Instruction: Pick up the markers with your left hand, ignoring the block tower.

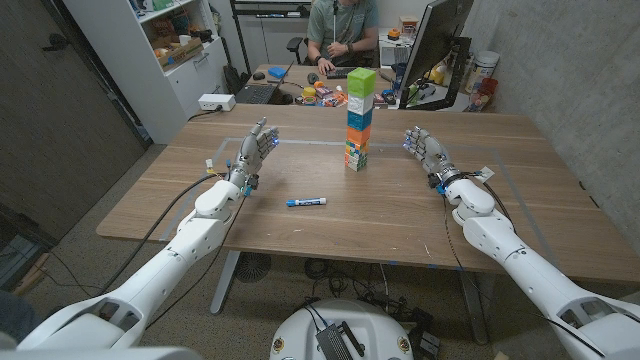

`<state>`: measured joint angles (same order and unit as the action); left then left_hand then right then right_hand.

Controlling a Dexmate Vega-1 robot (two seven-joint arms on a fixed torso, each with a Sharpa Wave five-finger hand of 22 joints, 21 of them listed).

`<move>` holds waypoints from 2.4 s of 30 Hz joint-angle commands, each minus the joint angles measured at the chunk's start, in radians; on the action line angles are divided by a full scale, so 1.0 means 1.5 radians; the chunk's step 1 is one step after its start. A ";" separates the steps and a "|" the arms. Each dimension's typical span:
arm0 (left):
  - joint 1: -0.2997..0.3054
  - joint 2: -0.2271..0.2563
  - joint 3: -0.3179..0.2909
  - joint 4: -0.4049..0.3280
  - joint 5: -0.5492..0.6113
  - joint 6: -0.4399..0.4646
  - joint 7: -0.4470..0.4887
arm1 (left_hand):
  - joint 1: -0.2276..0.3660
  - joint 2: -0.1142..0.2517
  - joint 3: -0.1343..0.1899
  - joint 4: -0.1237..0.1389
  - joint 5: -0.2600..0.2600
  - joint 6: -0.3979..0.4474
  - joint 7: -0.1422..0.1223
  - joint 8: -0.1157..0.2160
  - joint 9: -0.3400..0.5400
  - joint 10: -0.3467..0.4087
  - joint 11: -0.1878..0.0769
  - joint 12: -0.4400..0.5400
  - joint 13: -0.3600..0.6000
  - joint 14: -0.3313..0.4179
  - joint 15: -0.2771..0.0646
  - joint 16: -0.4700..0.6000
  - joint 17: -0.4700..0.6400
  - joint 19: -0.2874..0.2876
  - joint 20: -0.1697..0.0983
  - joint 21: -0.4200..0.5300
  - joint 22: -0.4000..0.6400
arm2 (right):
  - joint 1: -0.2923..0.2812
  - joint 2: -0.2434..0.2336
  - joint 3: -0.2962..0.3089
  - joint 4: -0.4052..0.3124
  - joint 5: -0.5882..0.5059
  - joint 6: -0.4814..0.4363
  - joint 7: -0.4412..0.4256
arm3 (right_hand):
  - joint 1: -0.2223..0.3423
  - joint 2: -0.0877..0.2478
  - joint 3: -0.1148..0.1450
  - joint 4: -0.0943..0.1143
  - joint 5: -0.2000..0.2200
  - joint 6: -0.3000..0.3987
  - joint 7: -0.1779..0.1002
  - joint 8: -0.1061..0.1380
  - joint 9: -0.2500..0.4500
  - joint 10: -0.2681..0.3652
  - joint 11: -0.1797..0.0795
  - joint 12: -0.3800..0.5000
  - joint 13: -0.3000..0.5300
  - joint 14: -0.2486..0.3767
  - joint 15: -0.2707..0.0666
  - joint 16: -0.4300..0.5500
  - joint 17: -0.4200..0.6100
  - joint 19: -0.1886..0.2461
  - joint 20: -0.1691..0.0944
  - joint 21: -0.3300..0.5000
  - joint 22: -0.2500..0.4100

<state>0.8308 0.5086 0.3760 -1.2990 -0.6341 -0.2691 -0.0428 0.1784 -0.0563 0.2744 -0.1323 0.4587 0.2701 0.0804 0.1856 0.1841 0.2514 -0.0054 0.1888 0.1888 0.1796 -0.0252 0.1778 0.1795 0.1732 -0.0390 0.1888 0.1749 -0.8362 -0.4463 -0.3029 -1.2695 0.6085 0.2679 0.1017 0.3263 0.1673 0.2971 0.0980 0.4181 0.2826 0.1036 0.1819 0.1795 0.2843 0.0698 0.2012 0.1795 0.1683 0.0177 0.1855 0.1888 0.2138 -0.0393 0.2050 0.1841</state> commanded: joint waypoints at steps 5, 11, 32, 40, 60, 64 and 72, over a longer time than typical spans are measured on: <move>0.003 -0.005 -0.015 -0.012 0.028 0.030 -0.006 | 0.007 0.000 0.004 0.000 0.003 0.002 0.000 0.003 0.003 0.004 -0.001 0.004 0.001 0.003 0.000 0.003 0.002 0.001 -0.051 0.003 0.002 | -0.014 0.107 0.130 0.002 -0.115 -0.052 0.085 | 0.009 0.005 0.006 -0.004 0.003 0.005 0.000 0.004 0.003 0.005 0.000 0.002 0.001 0.004 0.000 0.003 0.001 0.003 -0.023 0.003 0.003; 0.002 0.044 0.002 -0.047 0.111 0.049 0.017 | 0.023 -0.001 0.007 -0.008 0.004 0.001 -0.007 0.005 0.003 0.009 -0.007 0.007 0.001 0.009 -0.003 0.007 0.001 0.003 -0.026 0.004 0.002 | -0.020 0.135 0.163 -0.005 -0.149 -0.059 0.095 | 0.011 0.005 0.006 -0.006 0.003 0.004 0.000 0.004 0.003 0.004 0.000 0.002 0.001 0.003 0.000 0.002 0.000 0.002 -0.023 0.003 0.003; -0.285 -0.072 0.075 0.435 0.161 -0.203 -0.338 | 0.056 -0.005 0.014 -0.019 0.004 0.001 -0.013 0.009 0.004 0.031 -0.014 0.016 0.003 0.030 -0.002 0.013 0.001 0.020 -0.023 0.010 0.002 | -0.036 0.185 0.202 -0.066 -0.274 -0.056 0.010 | 0.012 0.005 0.005 -0.008 0.002 0.005 -0.003 0.005 0.003 0.004 -0.002 0.002 0.002 0.003 0.001 0.003 0.001 0.001 -0.022 0.003 0.003; -0.407 -0.115 0.100 0.616 0.237 -0.263 -0.457 | 0.063 -0.007 0.015 -0.020 0.005 -0.004 -0.014 0.008 0.005 0.027 -0.012 0.014 0.003 0.031 0.002 0.012 0.001 0.020 -0.012 0.009 0.002 | -0.041 0.198 0.199 -0.089 -0.315 -0.067 -0.039 | 0.011 0.004 0.003 -0.008 0.002 0.005 -0.004 0.005 0.003 0.003 -0.002 0.002 0.002 0.002 0.000 0.003 0.001 0.000 -0.022 0.003 0.003; -0.418 -0.001 0.151 0.549 0.358 -0.379 -0.475 | 0.150 -0.019 0.037 -0.035 0.016 -0.062 -0.023 0.000 0.007 -0.002 -0.009 0.006 0.006 0.006 0.015 0.004 0.001 0.011 0.006 0.003 0.001 | 0.014 0.206 0.192 -0.053 -0.349 -0.046 -0.059 | 0.008 0.003 0.000 -0.008 0.001 0.005 -0.006 0.005 0.003 0.000 -0.002 0.001 0.002 0.000 0.000 0.003 0.002 -0.003 -0.021 0.003 0.003; -0.374 0.066 0.156 0.404 0.394 -0.333 -0.419 | 0.165 -0.023 0.040 -0.036 0.019 -0.065 -0.023 0.002 0.007 -0.006 -0.008 0.006 0.006 0.002 0.017 0.004 0.002 0.009 0.013 0.002 0.001 | 0.025 0.207 0.195 -0.041 -0.349 -0.034 -0.059 | 0.007 0.003 -0.001 -0.008 0.001 0.005 -0.006 0.005 0.003 0.000 -0.001 0.001 0.002 0.000 0.001 0.004 0.002 -0.003 -0.020 0.003 0.003; -0.302 0.196 0.164 0.108 0.513 -0.164 -0.285 | 0.184 -0.030 0.042 -0.036 0.021 -0.062 -0.022 0.006 0.007 -0.006 -0.005 0.007 0.007 0.004 0.022 0.006 0.002 0.009 0.023 0.003 0.001 | 0.047 0.207 0.198 -0.012 -0.345 -0.011 -0.049 | 0.006 0.003 -0.002 -0.007 0.001 0.005 -0.007 0.005 0.003 -0.001 -0.001 0.001 0.002 -0.001 0.002 0.004 0.003 -0.003 -0.019 0.003 0.003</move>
<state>0.2720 0.5979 0.6001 -0.6958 -0.1180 -0.7798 -0.7261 0.4394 -0.0989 0.3316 -0.1839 0.4849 0.1748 0.0426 0.1886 0.1934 0.2421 -0.0179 0.1993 0.1981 0.1861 0.0031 0.1871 0.1792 0.1817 -0.0118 0.1964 0.1745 -0.8219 -0.1399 -0.0137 -1.3499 0.0917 0.2109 0.0217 0.3310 0.1726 0.2996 0.0869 0.4175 0.2858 0.1001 0.1819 0.1791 0.2840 0.0696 0.2012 0.1790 0.1680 0.0177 0.1854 0.1884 0.2134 -0.0392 0.2050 0.1836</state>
